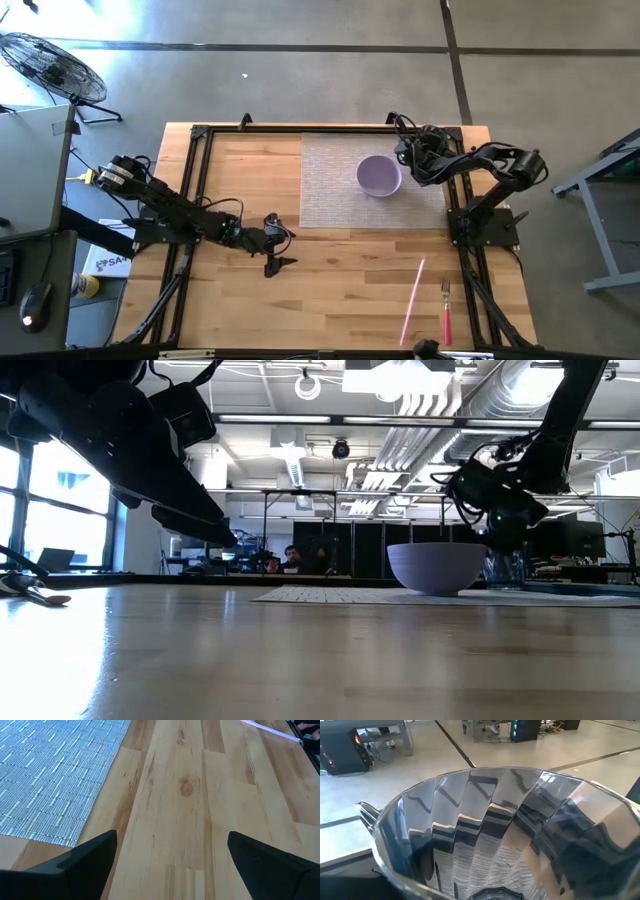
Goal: Pick & Place Utensil
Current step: Put the black cup on the gray table mat to the top right of the purple bowl, then put the pink plastic straw into the black cup
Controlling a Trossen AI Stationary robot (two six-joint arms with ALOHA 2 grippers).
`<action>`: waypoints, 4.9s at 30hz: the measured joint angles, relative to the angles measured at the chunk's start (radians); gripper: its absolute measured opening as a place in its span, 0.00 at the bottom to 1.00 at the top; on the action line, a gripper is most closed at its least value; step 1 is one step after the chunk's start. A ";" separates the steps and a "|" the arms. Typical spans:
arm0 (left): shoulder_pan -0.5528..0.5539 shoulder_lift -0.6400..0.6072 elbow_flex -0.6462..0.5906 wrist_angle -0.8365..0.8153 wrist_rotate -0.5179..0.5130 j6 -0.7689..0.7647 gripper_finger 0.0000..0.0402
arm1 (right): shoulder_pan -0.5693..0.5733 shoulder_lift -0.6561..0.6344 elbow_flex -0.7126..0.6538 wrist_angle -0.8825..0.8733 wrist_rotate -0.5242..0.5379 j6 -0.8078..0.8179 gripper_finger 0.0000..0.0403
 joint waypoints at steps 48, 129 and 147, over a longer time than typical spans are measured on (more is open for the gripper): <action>0.000 0.000 0.000 0.000 -0.009 -0.008 0.94 | -0.001 -0.079 0.000 -0.064 -0.136 -0.116 0.97; 0.000 0.000 0.000 0.000 -0.008 -0.012 0.94 | 0.017 -0.182 0.000 -0.339 -0.465 -0.004 0.98; 0.000 0.000 0.000 0.000 -0.005 -0.013 0.94 | 0.019 -0.389 0.000 -0.555 -0.502 0.046 0.98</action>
